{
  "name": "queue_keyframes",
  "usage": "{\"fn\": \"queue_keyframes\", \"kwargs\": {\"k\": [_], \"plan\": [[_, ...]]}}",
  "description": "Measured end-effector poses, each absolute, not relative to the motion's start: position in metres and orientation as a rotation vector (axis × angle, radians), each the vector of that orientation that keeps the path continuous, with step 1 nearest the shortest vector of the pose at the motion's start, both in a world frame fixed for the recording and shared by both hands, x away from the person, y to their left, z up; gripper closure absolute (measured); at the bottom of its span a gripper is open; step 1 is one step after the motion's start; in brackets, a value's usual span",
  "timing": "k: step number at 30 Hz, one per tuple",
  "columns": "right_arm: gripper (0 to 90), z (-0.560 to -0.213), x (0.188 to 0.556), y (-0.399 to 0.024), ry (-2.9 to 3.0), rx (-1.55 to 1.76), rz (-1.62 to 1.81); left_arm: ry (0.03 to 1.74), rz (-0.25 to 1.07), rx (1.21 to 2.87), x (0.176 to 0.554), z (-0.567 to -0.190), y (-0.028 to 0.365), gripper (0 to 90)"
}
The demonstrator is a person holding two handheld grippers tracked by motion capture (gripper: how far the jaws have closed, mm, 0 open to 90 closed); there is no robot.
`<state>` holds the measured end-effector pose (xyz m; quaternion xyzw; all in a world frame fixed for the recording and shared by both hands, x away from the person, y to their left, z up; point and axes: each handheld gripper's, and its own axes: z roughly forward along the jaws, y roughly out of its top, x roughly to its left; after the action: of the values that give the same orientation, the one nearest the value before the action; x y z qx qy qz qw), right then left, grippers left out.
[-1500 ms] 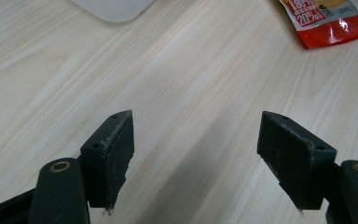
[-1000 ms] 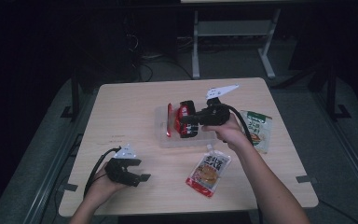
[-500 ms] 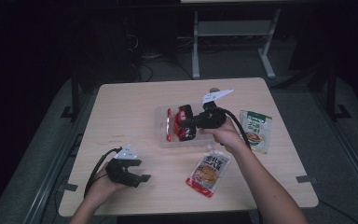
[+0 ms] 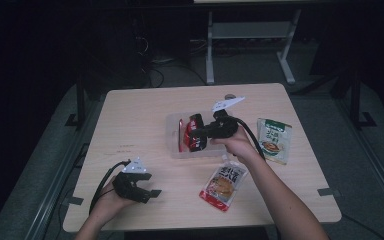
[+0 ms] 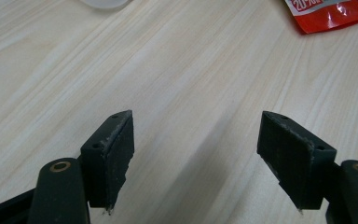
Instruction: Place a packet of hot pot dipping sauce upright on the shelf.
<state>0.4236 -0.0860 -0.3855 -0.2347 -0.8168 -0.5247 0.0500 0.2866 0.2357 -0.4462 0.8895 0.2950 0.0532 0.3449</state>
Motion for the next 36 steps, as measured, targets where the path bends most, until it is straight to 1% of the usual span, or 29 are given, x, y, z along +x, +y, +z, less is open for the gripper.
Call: {"fn": "queue_keyframes", "kwargs": {"k": [11, 14, 18, 19, 20, 21, 22, 24, 26, 27, 29, 36], "plan": [[88.7, -0.395, 0.432, -0.077, -2.506, -0.726, -1.569, 0.791, 0.141, 2.31, 0.281, -0.448, 0.24, 27.1], [86.8, -0.398, 0.433, -0.075, -2.517, -0.733, -1.566, 0.79, 0.143, 2.309, 0.28, -0.448, 0.24, 27.1], [77.9, -0.396, 0.431, -0.074, -2.525, -0.74, -1.569, 0.8, 0.14, 2.302, 0.28, -0.448, 0.24, 27.1], [77.9, -0.396, 0.431, -0.074, -2.525, -0.74, -1.569, 0.8, 0.14, 2.302, 0.28, -0.448, 0.24, 27.1], [74.4, -0.394, 0.431, -0.074, -2.536, -0.748, -1.568, 0.794, 0.139, 2.308, 0.28, -0.448, 0.241, 27.1], [74.4, -0.394, 0.431, -0.074, -2.536, -0.748, -1.568, 0.794, 0.139, 2.308, 0.28, -0.448, 0.241, 27.1], [71.5, -0.393, 0.43, -0.074, -2.532, -0.752, -1.573, 0.786, 0.14, 2.313, 0.28, -0.448, 0.24, 27.1], [70.2, -0.393, 0.43, -0.075, -2.533, -0.756, -1.574, 0.779, 0.143, 2.317, 0.281, -0.448, 0.24, 27.1], [65.4, -0.391, 0.429, -0.075, -2.527, -0.762, -1.583, 0.779, 0.143, 2.317, 0.281, -0.448, 0.24, 27.1], [60.5, -0.388, 0.428, -0.076, -2.526, -0.769, -1.59, 0.782, 0.14, 2.31, 0.281, -0.448, 0.24, 27.1], [56.9, -0.385, 0.427, -0.077, -2.538, -0.775, -1.595, 0.783, 0.135, 2.312, 0.281, -0.449, 0.239, 27.1], [47.2, -0.373, 0.419, -0.081, -2.558, -0.776, -1.617, 0.778, 0.132, 2.303, 0.283, -0.447, 0.237, 27.1]]}}
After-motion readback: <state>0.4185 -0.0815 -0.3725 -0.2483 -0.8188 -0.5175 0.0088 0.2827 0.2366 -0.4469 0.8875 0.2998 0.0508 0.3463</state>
